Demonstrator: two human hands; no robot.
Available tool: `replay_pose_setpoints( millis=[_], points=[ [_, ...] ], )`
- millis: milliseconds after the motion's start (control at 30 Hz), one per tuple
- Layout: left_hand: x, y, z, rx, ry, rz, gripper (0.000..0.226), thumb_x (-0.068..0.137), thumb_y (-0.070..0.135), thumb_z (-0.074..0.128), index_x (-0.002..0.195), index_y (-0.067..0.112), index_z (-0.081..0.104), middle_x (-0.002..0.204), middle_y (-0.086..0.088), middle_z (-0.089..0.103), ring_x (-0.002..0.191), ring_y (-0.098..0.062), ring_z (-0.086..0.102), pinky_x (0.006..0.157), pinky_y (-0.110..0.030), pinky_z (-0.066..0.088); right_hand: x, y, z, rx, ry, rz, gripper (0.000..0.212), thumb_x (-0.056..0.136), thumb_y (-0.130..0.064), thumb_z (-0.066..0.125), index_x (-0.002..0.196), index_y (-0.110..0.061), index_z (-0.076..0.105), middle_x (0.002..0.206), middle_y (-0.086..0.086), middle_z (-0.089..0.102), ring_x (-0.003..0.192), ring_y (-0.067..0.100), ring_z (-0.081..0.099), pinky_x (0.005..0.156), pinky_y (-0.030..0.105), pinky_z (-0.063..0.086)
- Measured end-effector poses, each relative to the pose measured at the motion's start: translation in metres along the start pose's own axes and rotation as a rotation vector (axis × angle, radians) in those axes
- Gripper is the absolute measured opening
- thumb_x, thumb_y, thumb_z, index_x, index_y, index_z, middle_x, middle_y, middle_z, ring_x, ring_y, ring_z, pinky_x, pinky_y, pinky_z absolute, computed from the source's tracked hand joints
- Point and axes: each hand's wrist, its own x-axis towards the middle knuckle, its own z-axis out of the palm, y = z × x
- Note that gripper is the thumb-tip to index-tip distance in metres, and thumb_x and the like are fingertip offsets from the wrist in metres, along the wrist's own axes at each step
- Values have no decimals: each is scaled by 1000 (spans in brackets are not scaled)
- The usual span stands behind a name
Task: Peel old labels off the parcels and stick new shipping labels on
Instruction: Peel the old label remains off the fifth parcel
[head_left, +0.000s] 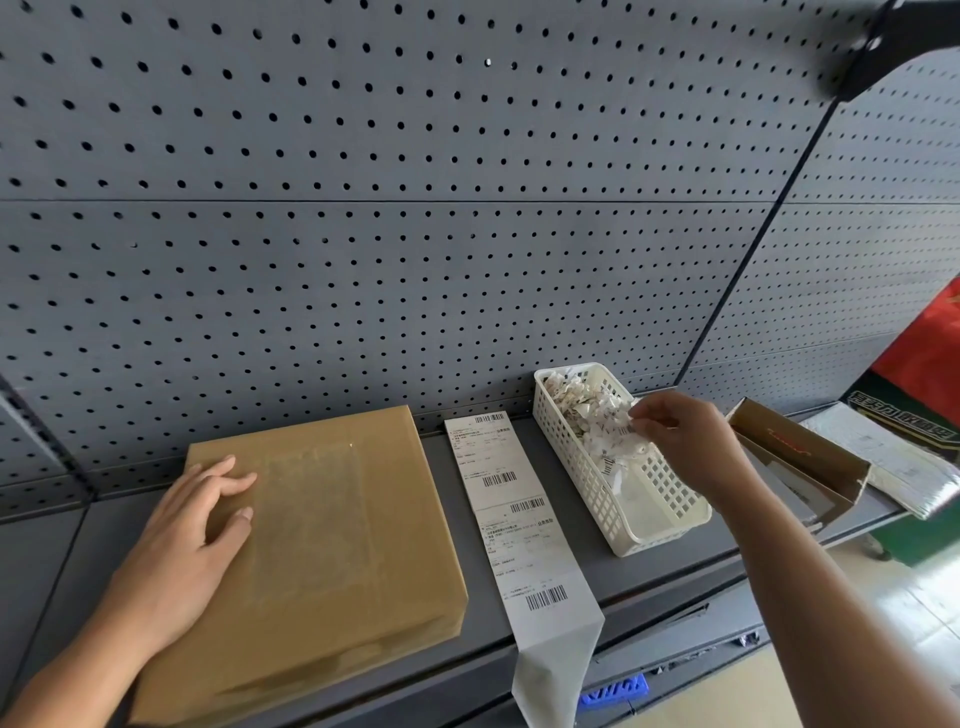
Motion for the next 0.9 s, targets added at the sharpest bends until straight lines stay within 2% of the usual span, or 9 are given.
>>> replay_pose_setpoints(
  millis=[100, 167, 367, 533, 700, 900],
  points=[
    [0, -1, 0, -1, 1, -4, 31, 101, 35, 51, 117, 60, 41, 156, 27, 28, 146, 6, 11, 122, -48, 21, 3, 3, 11, -97, 20, -14, 13, 89, -10, 71, 88, -23, 70, 84, -11, 70, 78, 0, 64, 65, 9, 41],
    [1, -1, 0, -1, -1, 4, 30, 101, 36, 51, 114, 61, 42, 155, 28, 27, 145, 7, 10, 122, -47, 20, 4, 3, 16, -125, 39, -5, 12, 88, -7, 69, 88, -19, 70, 82, -9, 68, 75, 0, 61, 62, 7, 38],
    [1, -2, 1, -3, -3, 14, 31, 101, 34, 52, 114, 60, 43, 155, 27, 28, 144, 8, 12, 119, -40, 20, 6, 2, 19, -219, 114, -34, 16, 87, -1, 61, 87, -13, 72, 84, 0, 68, 80, 18, 62, 72, 27, 47],
    [1, -2, 1, -2, -9, 18, 30, 101, 34, 51, 113, 60, 44, 154, 30, 27, 142, 11, 11, 114, -32, 16, 9, 6, 16, -230, 133, -82, 12, 86, -5, 68, 81, -15, 75, 94, 0, 61, 85, 16, 56, 78, 26, 39],
    [0, -1, 1, 3, -8, 20, 30, 101, 34, 51, 114, 60, 43, 154, 30, 27, 142, 12, 11, 114, -31, 16, 11, 7, 13, -240, 142, -53, 11, 86, -6, 68, 82, -14, 74, 82, -5, 67, 80, 16, 61, 78, 33, 52],
    [1, -4, 2, 9, -3, 15, 29, 101, 35, 51, 114, 60, 44, 155, 30, 27, 144, 10, 10, 117, -37, 17, 11, 14, 10, -200, 212, 30, 6, 90, -11, 69, 90, -14, 74, 79, -6, 65, 80, 17, 62, 75, 30, 48]
  ],
)
